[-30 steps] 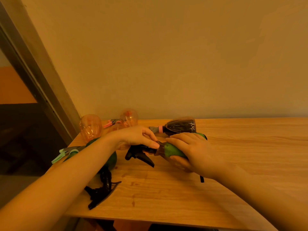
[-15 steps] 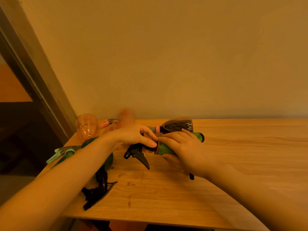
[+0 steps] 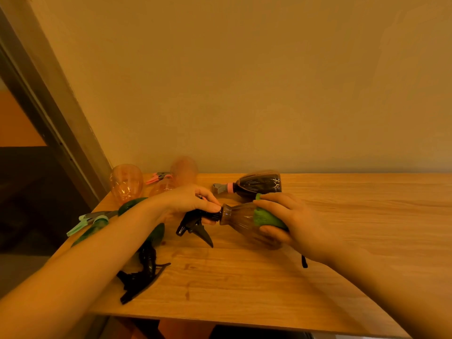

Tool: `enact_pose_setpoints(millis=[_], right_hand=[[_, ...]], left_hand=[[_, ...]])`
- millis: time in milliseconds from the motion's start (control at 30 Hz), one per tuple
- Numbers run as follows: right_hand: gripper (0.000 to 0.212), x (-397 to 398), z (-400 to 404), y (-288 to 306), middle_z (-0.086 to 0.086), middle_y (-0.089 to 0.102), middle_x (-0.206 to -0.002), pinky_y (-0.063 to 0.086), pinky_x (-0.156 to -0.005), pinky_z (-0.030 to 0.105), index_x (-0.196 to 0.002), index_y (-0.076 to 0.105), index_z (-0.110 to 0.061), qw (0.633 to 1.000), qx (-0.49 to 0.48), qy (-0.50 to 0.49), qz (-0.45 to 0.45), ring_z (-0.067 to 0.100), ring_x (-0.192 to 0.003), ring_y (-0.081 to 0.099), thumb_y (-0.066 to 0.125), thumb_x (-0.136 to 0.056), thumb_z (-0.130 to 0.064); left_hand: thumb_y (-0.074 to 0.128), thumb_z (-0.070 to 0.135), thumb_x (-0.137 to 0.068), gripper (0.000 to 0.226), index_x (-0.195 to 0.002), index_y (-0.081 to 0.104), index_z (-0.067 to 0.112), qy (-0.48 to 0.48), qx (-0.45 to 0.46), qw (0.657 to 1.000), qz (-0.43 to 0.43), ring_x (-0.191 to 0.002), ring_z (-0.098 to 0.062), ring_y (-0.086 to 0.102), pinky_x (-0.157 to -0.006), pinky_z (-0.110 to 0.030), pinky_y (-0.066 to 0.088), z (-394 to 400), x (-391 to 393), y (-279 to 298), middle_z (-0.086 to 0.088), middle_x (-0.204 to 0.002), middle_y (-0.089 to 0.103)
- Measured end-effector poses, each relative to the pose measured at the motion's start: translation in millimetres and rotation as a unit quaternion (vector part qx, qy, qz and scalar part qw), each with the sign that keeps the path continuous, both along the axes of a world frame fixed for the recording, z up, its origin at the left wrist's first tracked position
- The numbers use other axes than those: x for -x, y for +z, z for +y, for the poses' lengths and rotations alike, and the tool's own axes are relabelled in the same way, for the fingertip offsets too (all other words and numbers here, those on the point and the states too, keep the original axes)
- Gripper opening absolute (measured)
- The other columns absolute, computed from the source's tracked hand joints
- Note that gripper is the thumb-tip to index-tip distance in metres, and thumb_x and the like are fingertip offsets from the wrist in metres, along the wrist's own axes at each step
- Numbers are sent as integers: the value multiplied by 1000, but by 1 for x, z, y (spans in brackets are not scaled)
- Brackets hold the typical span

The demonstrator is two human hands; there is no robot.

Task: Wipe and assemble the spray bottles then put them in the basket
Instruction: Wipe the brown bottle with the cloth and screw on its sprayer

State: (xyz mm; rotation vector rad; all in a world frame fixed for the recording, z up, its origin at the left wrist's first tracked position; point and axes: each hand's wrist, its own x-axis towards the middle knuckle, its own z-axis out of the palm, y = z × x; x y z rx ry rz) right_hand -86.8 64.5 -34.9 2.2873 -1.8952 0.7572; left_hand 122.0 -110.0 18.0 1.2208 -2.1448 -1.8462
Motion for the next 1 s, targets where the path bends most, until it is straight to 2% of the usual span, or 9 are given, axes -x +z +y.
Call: enact_pose_setpoints(millis=[67,133,233,367,500,600,733,800,1000], right_hand=[[56,4,3,-4,-5,44,-138,30,-98,20,-138,44,-29,1000,1,-2,-28,5,-123,36,39,-90,-56],[57,6,4,-7,-6,43,-139,31,-99,22,-138,44,-30,999,3,-11,-41,7,-125,37,38,-89,-58],[57,5,2,-9,-6,45,-137,31,-99,22,-137,45,-30,998,5,-27,-62,9,-124,38,37,-88,-58],[52,-1,-3,-11,-2,50,-132,42,-97,32,-136,48,-27,997,33,-44,-49,17,-121,44,45,-89,-50],[46,-15,-11,-6,4,54,-128,51,-89,45,-133,46,-25,997,78,-23,-2,24,-117,52,50,-90,-41],[47,-29,-18,5,4,58,-125,52,-86,42,-131,49,-22,992,110,9,62,25,-113,56,45,-89,-43],[47,-44,-27,2,5,59,-127,49,-93,45,-132,53,-18,978,124,16,170,26,-118,56,58,-86,-30],[58,-45,-29,-3,6,56,-132,45,-98,52,-137,47,-21,977,90,4,191,28,-124,52,64,-84,-37],[54,-28,-23,-7,6,55,-134,45,-96,54,-138,41,-25,976,60,-19,209,29,-122,53,45,-89,-45]], left_hand=[[71,4,-78,24,-102,67,2,5,13,1000,16,-94,-34,69,-79,-37,58,3,0,-1,-18,-109,66],[75,10,-77,33,-108,66,14,-33,113,993,12,-97,-21,67,-79,-29,58,7,0,0,-3,-112,62],[80,28,-73,50,-118,59,32,-145,379,913,-45,-98,9,46,-81,-9,37,12,-2,5,28,-107,45],[79,31,-73,44,-114,62,32,-191,460,866,-54,-87,5,51,-76,-14,44,14,-1,5,23,-101,52],[82,29,-70,51,-117,61,29,-159,428,888,-58,-85,7,56,-73,-13,45,14,-2,10,20,-95,60],[83,32,-69,45,-109,65,28,-150,387,908,-62,-82,2,58,-70,-13,45,12,-2,14,15,-91,62],[81,27,-72,28,-97,72,20,-135,284,949,-35,-72,1,61,-66,-16,46,9,-1,16,4,-83,67],[80,23,-73,25,-96,72,17,-124,243,962,-35,-75,-6,65,-68,-18,48,5,-3,14,-2,-82,69],[76,14,-76,24,-100,71,13,-88,161,983,-25,-75,-16,69,-70,-24,55,-2,-11,8,-2,-76,71]])
